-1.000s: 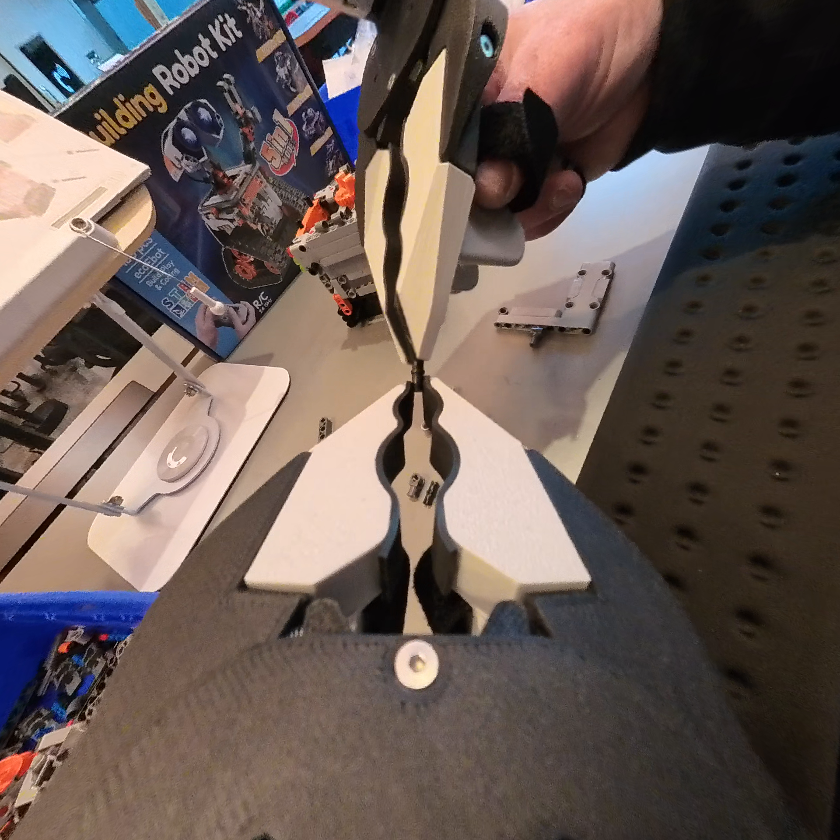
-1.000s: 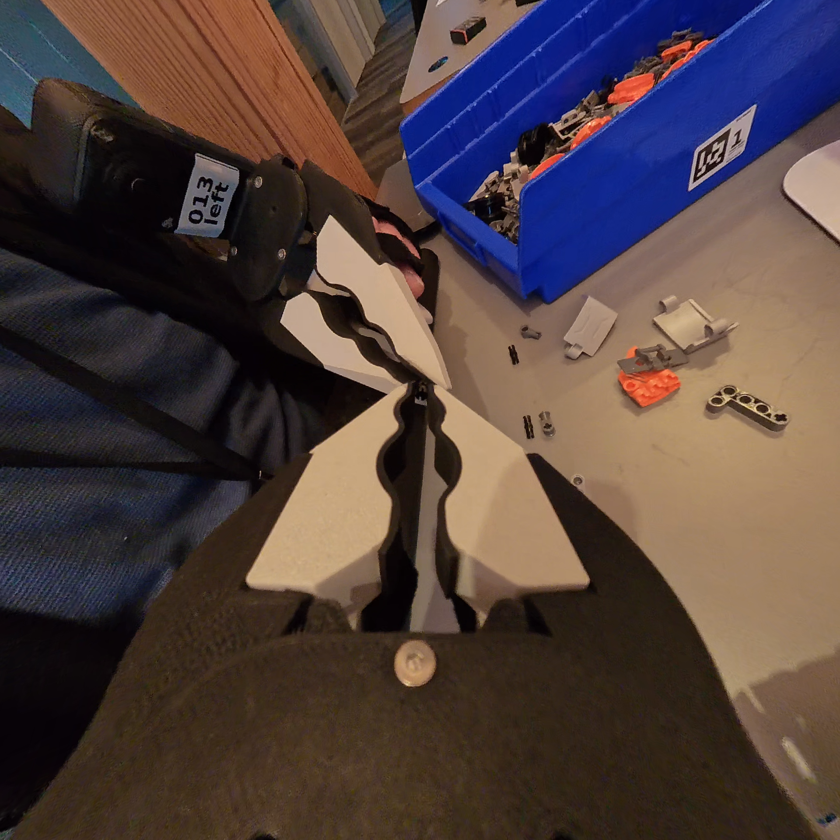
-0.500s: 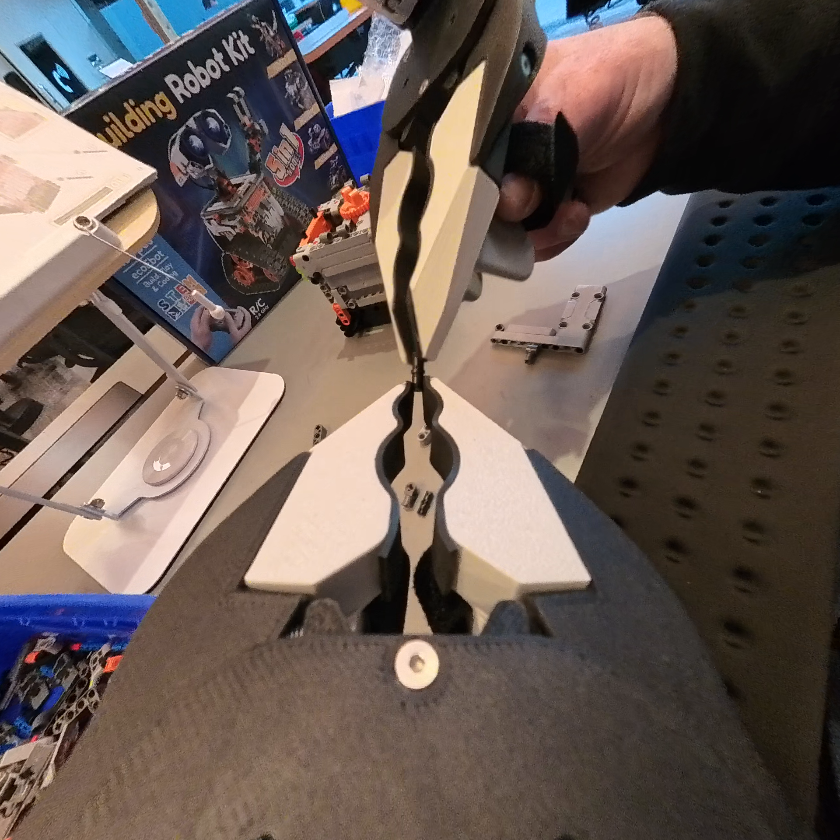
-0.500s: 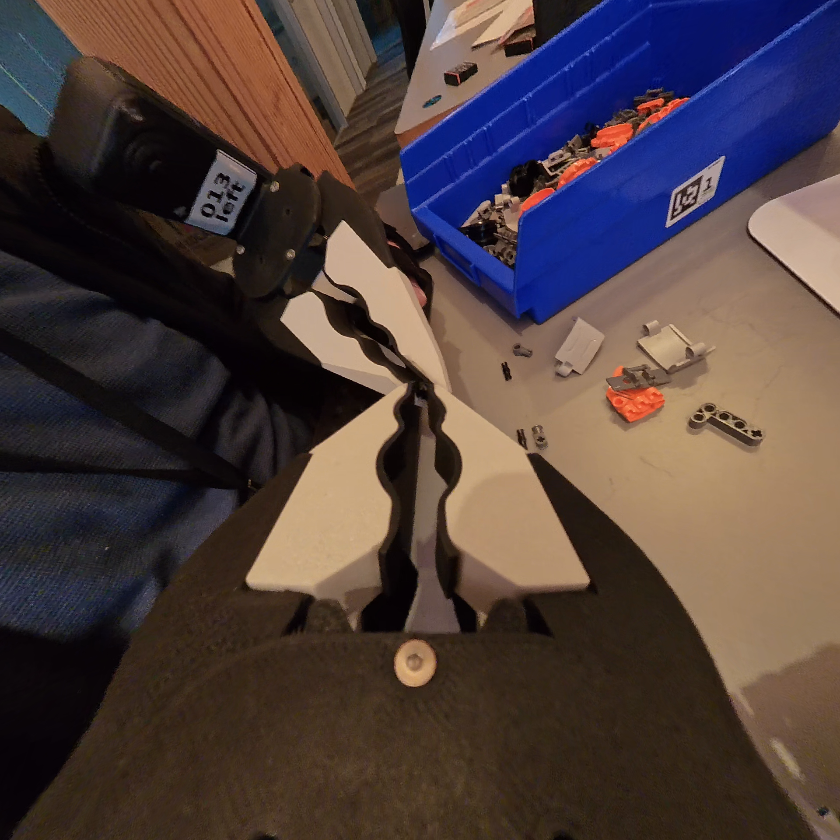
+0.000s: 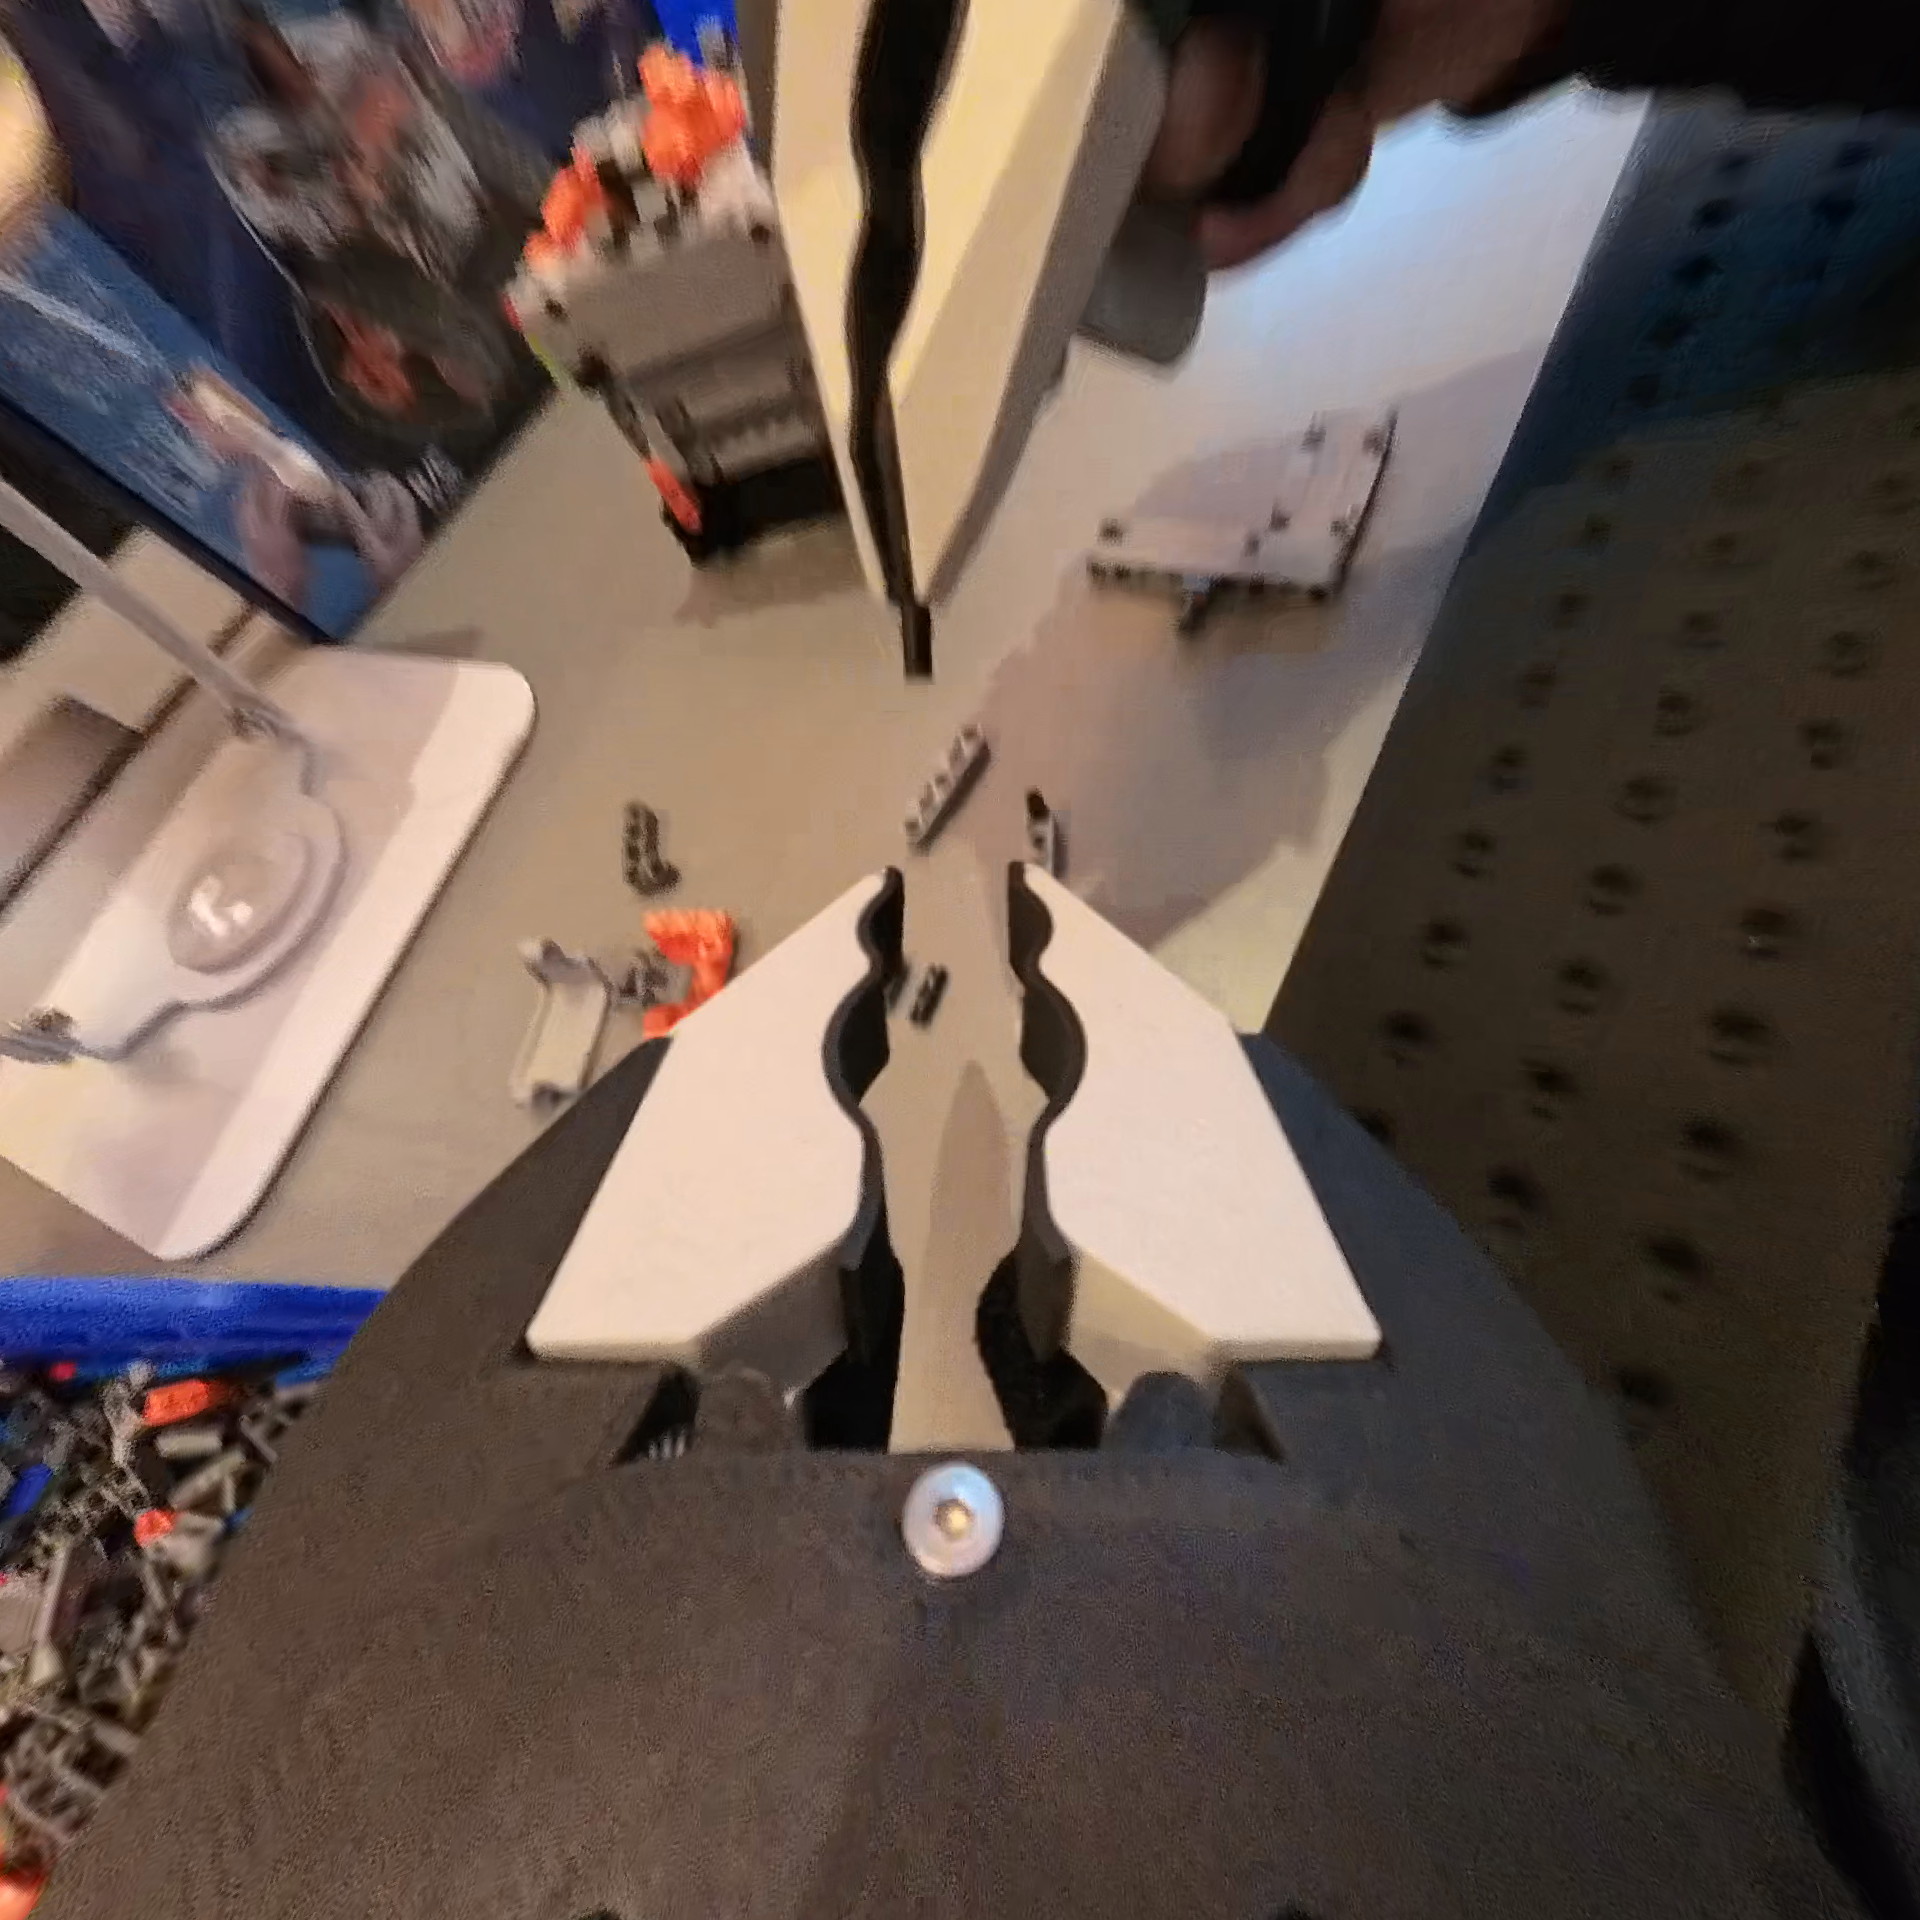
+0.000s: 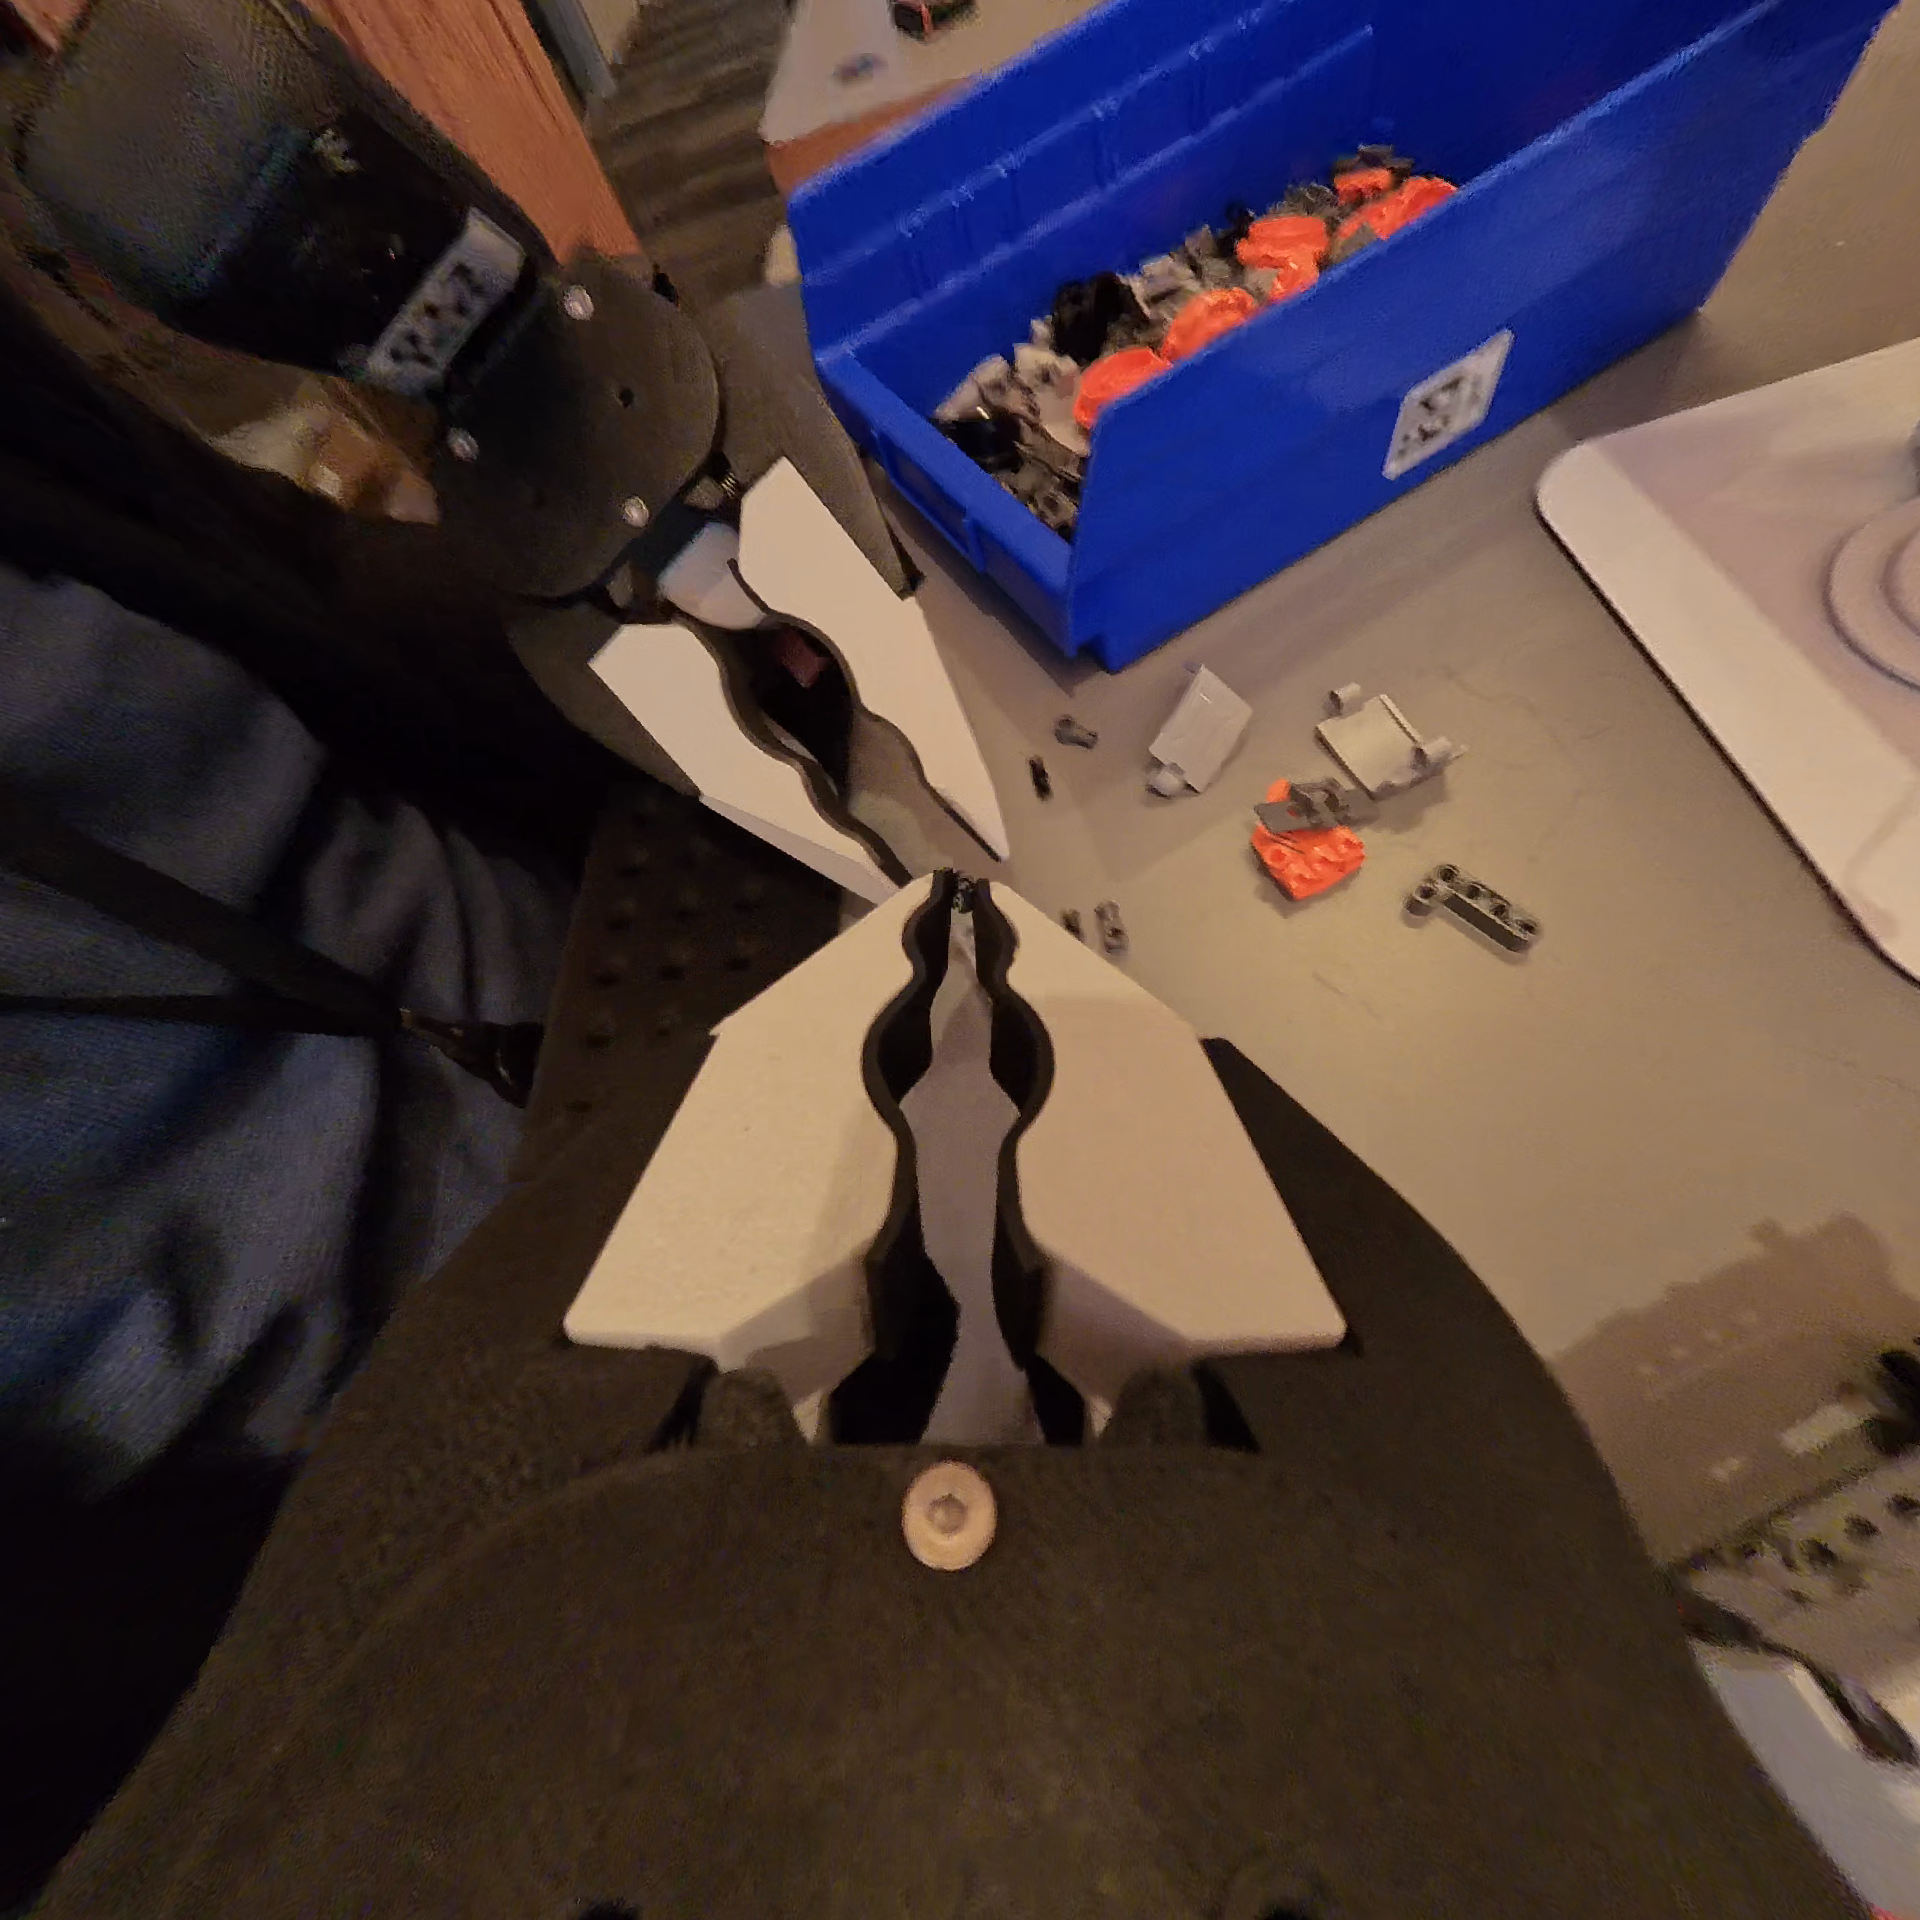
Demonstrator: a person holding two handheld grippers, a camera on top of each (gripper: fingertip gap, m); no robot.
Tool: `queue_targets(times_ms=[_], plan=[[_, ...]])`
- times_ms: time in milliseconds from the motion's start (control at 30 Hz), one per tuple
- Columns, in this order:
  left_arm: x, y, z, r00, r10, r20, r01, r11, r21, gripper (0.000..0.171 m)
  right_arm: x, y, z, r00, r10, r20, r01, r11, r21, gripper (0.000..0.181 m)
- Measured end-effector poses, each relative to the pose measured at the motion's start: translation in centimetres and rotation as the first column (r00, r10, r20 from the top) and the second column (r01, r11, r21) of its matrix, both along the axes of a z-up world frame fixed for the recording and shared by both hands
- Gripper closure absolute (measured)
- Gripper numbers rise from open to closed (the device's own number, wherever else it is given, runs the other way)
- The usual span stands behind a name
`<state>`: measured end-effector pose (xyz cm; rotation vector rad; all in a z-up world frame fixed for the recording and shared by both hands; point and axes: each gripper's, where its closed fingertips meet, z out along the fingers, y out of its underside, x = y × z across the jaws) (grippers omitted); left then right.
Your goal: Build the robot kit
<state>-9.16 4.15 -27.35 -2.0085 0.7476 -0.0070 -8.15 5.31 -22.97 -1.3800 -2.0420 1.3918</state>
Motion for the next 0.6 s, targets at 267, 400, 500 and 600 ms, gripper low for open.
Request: queue_targets(times_ms=[267, 400, 500, 600], plan=[[-1.1, -1.5, -4.4, 1.000, -0.008, 0.000, 0.008, 0.973, -0.229, 0.150, 0.5, 1.8, -2.7, 0.997, -0.042, 0.059, 0.028, 0.973, 0.228, 0.180], [-1.2, -1.5, -4.9, 1.000, -0.011, 0.006, 0.013, 0.966, -0.258, 0.152, 0.8, 2.3, -4.0, 0.995, -0.039, 0.090, 0.008, 0.945, 0.326, 0.180], [-1.2, -1.5, -5.4, 1.000, -0.015, 0.004, 0.015, 0.956, -0.292, 0.153, 1.0, 2.1, -4.9, 0.992, -0.011, 0.124, -0.038, 0.921, 0.387, 0.180], [-1.1, -1.4, -5.6, 1.000, -0.019, 0.011, 0.022, 0.950, -0.311, 0.156, 1.2, 1.8, -5.8, 0.986, 0.027, 0.162, -0.099, 0.888, 0.450, 0.180]])
